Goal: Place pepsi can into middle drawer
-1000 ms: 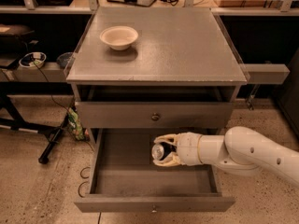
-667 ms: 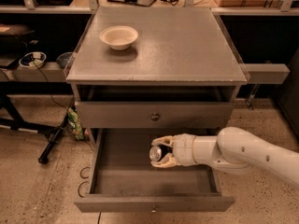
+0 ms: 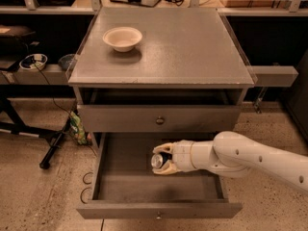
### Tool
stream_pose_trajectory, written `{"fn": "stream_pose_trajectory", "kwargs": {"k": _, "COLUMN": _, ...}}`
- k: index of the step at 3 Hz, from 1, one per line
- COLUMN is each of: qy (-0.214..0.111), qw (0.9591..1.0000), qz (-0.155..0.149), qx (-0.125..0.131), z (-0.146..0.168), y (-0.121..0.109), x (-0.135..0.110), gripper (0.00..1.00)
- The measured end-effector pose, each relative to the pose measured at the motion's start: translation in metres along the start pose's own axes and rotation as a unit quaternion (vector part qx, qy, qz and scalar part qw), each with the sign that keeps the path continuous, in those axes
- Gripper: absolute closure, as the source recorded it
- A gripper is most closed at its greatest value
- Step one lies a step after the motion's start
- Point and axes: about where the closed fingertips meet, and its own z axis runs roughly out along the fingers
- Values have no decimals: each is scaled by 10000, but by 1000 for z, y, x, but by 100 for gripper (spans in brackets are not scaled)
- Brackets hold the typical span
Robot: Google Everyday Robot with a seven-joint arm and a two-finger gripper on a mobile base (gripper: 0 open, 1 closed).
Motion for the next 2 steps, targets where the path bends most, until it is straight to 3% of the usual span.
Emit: {"fn": "stream_pose_trajectory", "kwargs": {"k": 2, "qy": 57, "qw": 9998, "qz": 99, "qx": 153, "z": 19, "y": 10, "x": 14, "gripper": 100}}
